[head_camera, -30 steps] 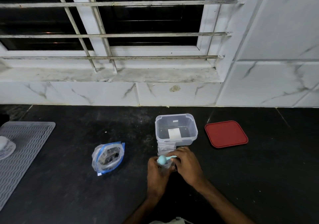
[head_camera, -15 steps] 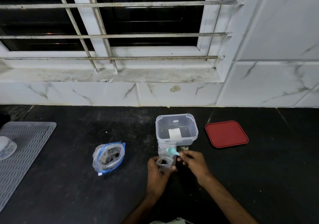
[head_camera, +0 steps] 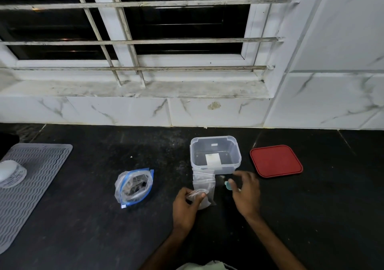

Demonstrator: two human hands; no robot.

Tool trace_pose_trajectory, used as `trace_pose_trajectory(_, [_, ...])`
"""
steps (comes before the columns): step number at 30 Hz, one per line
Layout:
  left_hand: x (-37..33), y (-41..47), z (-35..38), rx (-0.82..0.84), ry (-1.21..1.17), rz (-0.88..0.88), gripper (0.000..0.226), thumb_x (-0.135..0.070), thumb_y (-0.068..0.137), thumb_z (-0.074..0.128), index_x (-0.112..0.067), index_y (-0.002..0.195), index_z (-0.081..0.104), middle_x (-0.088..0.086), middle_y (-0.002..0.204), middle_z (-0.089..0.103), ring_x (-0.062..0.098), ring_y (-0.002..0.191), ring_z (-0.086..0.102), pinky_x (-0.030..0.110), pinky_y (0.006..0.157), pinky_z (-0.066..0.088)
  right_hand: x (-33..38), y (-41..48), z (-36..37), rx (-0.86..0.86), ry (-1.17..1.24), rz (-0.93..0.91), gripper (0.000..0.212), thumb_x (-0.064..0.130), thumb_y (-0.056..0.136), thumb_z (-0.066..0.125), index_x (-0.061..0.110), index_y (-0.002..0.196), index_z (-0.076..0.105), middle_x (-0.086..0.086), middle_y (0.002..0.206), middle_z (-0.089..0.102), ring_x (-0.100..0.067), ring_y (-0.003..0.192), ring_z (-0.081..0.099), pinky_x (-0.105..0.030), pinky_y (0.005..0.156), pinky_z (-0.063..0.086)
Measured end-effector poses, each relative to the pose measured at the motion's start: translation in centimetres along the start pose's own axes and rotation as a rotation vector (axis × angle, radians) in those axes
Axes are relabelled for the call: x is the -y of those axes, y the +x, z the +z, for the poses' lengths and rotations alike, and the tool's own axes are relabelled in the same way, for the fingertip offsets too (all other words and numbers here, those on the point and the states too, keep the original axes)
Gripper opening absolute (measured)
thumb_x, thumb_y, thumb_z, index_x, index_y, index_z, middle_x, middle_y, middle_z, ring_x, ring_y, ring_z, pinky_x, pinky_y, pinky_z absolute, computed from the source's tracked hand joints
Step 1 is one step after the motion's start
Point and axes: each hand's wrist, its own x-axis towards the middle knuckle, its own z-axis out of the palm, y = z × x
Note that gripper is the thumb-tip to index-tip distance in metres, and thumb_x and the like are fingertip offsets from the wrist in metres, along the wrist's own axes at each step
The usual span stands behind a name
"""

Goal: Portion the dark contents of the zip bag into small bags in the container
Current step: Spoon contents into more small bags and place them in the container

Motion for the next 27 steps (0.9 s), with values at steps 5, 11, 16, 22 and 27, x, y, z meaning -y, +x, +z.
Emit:
trace_pose_trajectory(5, [-0.1,0.8,0.3,0.022,-0.103,0.006,0.026,-0.025,0.075,0.083,-0.009,0.082,0.064,0.005,0.071,0.071,0.009,0.063,0.064,0.028,0.057,0.053,3.5,-1.6,1.2,0.52,0.459,0.013,0.012,0.015,0.082,0.075,0.014,0.094,0.072,0.001,0.089,0.073,-0.005,0.081,0.066,-0.015,0.073,0.05])
trace_pose_trajectory(11, [-0.3,0.7,-0.5,0.123,-0.251,-0.005,0.005,-0.01,0.091,0.066,-0.006,0.093,0.067,0.007,0.079,0.073,0.017,0.073,0.068,0.028,0.063,0.054,2.9,-0.8,2.4,0.378,0.423,0.055,0.008,0.012,0.082,0.074,0.008,0.076,0.071,-0.003,0.07,0.071,-0.003,0.062,0.06,-0.022,0.068,0.05])
trace_pose_trajectory(16, [-0.1,1.4,-0.9,0.057,-0.074,0.109,0.016,-0.019,0.089,0.07,-0.017,0.074,0.064,0.001,0.071,0.07,0.015,0.069,0.066,0.034,0.065,0.056,2.9,0.6,2.1,0.364,0.074,-0.066,0.013,0.031,0.081,0.074,0.02,0.076,0.069,0.007,0.078,0.071,-0.008,0.073,0.065,-0.033,0.072,0.052])
trace_pose_trajectory(22, [-1.5,2.5,-0.1,0.066,-0.11,0.154,0.01,-0.01,0.091,0.065,-0.011,0.081,0.064,0.003,0.08,0.071,0.018,0.079,0.068,0.031,0.071,0.055,3.8,1.3,1.3,0.306,0.015,-0.22,0.012,0.029,0.085,0.069,0.017,0.085,0.067,0.008,0.087,0.066,-0.008,0.08,0.061,-0.031,0.075,0.051])
trace_pose_trajectory(27, [-1.5,2.4,-0.4,0.096,-0.079,0.183,0.007,-0.013,0.091,0.066,-0.018,0.085,0.067,-0.002,0.085,0.073,0.013,0.084,0.07,0.03,0.076,0.057,3.8,1.2,1.4,0.458,0.127,-0.219,0.012,0.026,0.079,0.076,0.021,0.084,0.067,0.013,0.083,0.063,-0.003,0.079,0.061,-0.026,0.075,0.051])
